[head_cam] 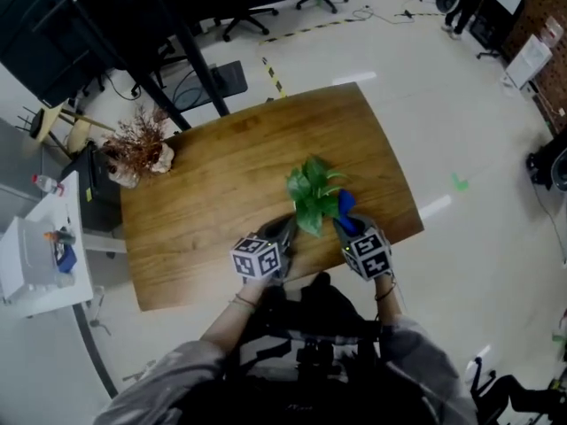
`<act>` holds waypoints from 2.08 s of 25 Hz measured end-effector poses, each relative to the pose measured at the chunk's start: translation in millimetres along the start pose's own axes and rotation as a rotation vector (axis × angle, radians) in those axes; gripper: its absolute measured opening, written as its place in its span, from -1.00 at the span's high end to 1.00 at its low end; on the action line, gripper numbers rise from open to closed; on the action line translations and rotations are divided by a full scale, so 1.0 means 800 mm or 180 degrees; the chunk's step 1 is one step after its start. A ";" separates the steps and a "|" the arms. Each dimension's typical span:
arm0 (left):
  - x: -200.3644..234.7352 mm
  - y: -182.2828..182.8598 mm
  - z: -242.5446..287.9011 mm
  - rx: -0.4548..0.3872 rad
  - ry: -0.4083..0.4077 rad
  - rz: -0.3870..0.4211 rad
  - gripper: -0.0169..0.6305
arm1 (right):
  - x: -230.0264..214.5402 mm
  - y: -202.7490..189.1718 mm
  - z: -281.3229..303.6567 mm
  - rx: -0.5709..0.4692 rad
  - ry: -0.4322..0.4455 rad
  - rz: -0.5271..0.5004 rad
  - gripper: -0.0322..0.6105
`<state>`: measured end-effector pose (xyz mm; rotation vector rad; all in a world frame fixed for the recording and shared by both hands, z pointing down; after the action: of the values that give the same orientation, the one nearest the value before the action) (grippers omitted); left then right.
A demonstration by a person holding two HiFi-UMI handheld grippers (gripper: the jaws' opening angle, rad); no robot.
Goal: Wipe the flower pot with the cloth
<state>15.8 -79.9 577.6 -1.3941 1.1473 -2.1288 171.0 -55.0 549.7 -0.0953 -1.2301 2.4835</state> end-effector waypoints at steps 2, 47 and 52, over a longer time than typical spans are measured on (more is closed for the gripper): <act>-0.002 -0.002 0.002 -0.0032 0.0082 -0.0022 0.93 | -0.001 -0.006 0.012 0.0007 0.0168 0.0027 0.73; 0.079 0.025 -0.010 -0.0262 0.0344 -0.0251 0.93 | 0.113 -0.014 0.060 0.0116 0.1056 -0.0258 0.73; 0.078 0.020 -0.009 -0.0268 0.0311 -0.0271 0.93 | 0.085 -0.023 0.043 0.0117 0.0889 -0.0078 0.73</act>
<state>-21.4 -127.3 601.0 -1.4127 1.2486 -2.2541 105.9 -46.9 592.0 -0.4004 -1.0615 2.3719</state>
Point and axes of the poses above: the fingertips, and each gripper's own axes: z forward along the fingers, x to its left, y out of its top, the point moved 4 cm from there along -z, backward along the fingers, and after that the axes turned 14 degrees about -y, right-handed, at the moved point
